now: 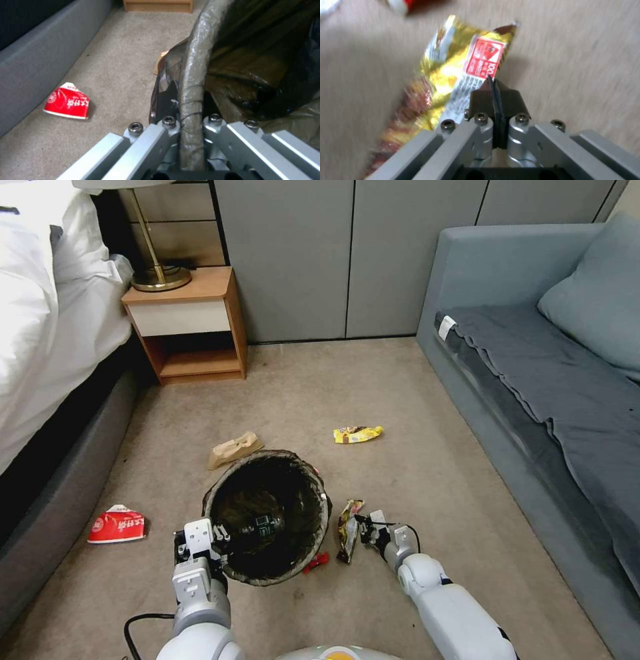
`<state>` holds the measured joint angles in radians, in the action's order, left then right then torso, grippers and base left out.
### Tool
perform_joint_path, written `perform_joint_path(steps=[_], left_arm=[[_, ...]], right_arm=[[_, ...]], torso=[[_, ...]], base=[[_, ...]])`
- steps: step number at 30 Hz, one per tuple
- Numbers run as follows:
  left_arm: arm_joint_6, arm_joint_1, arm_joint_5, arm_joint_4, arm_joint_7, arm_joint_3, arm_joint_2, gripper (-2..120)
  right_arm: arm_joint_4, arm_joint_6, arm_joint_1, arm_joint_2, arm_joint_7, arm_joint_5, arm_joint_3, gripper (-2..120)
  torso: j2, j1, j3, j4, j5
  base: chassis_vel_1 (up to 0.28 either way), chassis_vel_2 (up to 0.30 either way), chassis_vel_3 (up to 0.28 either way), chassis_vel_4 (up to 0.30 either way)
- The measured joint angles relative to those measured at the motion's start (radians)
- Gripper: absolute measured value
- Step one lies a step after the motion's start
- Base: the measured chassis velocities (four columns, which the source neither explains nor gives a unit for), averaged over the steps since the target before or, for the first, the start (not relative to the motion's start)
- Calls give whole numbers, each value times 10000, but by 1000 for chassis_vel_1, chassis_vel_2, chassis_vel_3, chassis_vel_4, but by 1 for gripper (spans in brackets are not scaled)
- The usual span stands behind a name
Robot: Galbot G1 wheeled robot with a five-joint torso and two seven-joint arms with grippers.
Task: Pick up the trash bin, then pick up the garbage from the floor and place it into the trash bin.
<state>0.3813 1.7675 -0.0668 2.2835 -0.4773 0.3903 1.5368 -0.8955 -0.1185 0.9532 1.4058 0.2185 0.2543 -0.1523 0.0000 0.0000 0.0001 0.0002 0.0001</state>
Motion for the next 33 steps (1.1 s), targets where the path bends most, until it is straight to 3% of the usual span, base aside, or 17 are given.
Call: perform_joint_path(steps=[9,14,15,17,18,20,22,24,27,33], left_arm=[[37,-227,-365,-199,-29,49,-195,0],[66,-245,-377,-329,-30,7,-225,0],[66,-245,-377,-329,-30,7,-225,0],[78,-259,-380,-418,-30,-36,-247,0],[87,-274,-384,-458,-29,-53,-255,0],[95,-284,-385,-489,-29,-67,-264,0],[119,-310,-388,-590,-28,-101,-281,0],[122,-311,-388,-615,-27,-106,-285,0],[128,-288,-377,-675,-25,-153,-309,0],[139,-291,-348,-739,-23,-203,-313,0]], right_arm=[[-3345,-1449,1252,-276,-433,-181,-936,0],[-5791,-2010,1777,-605,-502,488,-1227,0],[-5791,-2010,1777,-605,-502,488,-1227,0],[-7152,-2224,1915,-723,-383,758,-1241,0],[-7924,-2277,1982,-773,-325,933,-1207,0],[-8310,-2302,2010,-785,-310,1009,-1174,0],[-9858,-2329,2065,-807,-284,1208,-982,0],[-10221,-2328,2080,-816,-268,1259,-920,0],[-11809,-2143,2274,-918,-191,1572,-589,0],[-12843,-2029,2915,-1147,-110,1522,31,0]], torso=[[0,0,-1,-3,0],[0,0,-1,-3,0],[0,0,-1,-3,0],[0,0,-1,-3,-2],[0,0,-1,-1,-2],[0,0,-1,-2,-1],[0,0,-2,-1,-3],[0,0,-1,-1,-1],[0,0,-1,-2,-2],[0,-1,-2,-3,-1]], base=[[0,0,0,0],[0,0,0,0],[0,0,0,0],[0,0,0,0],[0,0,0,0],[0,0,0,0],[0,0,0,0],[0,0,0,0],[0,0,0,0],[0,0,0,0]])
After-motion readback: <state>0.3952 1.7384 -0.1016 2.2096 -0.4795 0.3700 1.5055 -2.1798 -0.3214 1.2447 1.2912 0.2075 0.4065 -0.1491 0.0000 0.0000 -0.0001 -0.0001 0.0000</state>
